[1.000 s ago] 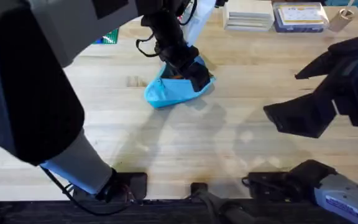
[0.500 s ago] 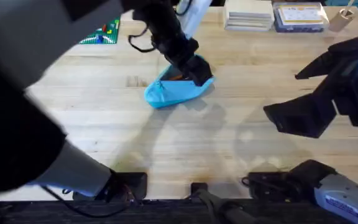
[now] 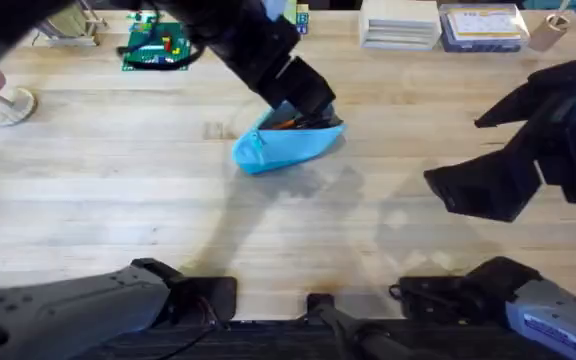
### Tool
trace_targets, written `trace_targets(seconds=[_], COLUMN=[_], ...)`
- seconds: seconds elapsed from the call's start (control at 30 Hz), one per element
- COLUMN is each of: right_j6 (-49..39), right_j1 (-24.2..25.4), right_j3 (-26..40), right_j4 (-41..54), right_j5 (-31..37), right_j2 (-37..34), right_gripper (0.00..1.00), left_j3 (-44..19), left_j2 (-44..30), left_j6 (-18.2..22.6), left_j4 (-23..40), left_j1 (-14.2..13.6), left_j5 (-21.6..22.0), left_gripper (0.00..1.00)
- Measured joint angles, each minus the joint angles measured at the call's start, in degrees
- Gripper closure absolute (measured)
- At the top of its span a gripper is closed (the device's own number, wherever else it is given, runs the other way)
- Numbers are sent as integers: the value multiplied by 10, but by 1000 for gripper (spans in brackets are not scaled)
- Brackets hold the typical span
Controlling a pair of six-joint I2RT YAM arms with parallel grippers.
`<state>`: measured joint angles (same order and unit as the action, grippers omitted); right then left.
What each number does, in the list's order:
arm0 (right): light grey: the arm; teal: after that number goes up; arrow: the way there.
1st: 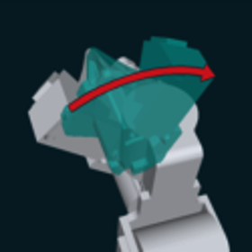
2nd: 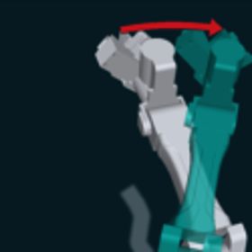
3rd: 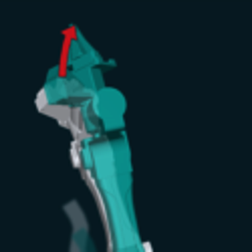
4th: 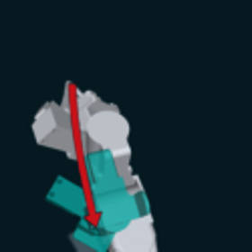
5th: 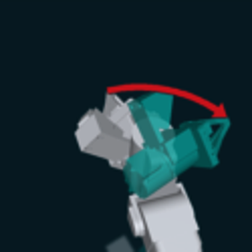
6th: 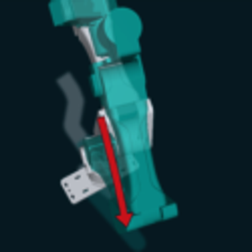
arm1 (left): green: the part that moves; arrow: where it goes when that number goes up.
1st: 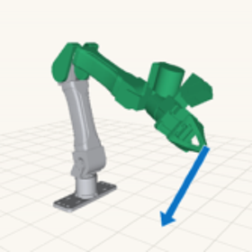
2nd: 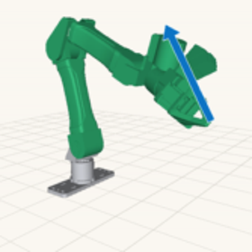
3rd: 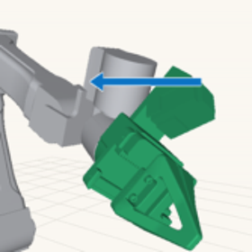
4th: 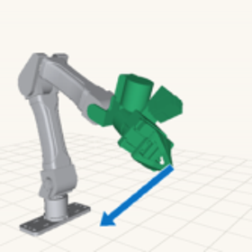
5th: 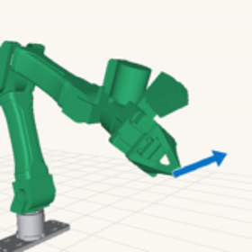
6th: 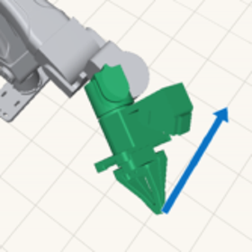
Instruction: Unzip the bag, pick up the pens from the table one at a time and place them inside, then zip the bag closed.
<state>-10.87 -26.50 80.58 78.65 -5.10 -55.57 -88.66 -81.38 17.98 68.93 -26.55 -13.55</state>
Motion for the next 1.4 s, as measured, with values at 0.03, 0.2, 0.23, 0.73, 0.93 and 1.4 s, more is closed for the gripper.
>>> trace_targets(seconds=[0.03, 0.2, 0.23, 0.73, 0.93, 1.4], right_j6=[0, 0, 0, 0, 0, 0], right_j1=[0, 0, 0, 0, 0, 0], right_j3=[0, 0, 0, 0, 0, 0], right_j4=[0, 0, 0, 0, 0, 0], right_j5=[0, 0, 0, 0, 0, 0], right_j2=[0, 0, 0, 0, 0, -21], right_gripper=[3, 5, 5, 4, 4, 4], left_j3=[0, -1, -1, 108, 171, 174], left_j2=[10, 49, 54, 171, 254, 244], left_j6=[-6, -28, -33, -71, -58, -38], left_j4=[3, 33, 38, -7, -15, -16], left_j1=[0, 0, 0, 41, 136, 189], left_j5=[9, 59, 66, 110, 80, 57], left_gripper=[6, 6, 6, 7, 7, 7])
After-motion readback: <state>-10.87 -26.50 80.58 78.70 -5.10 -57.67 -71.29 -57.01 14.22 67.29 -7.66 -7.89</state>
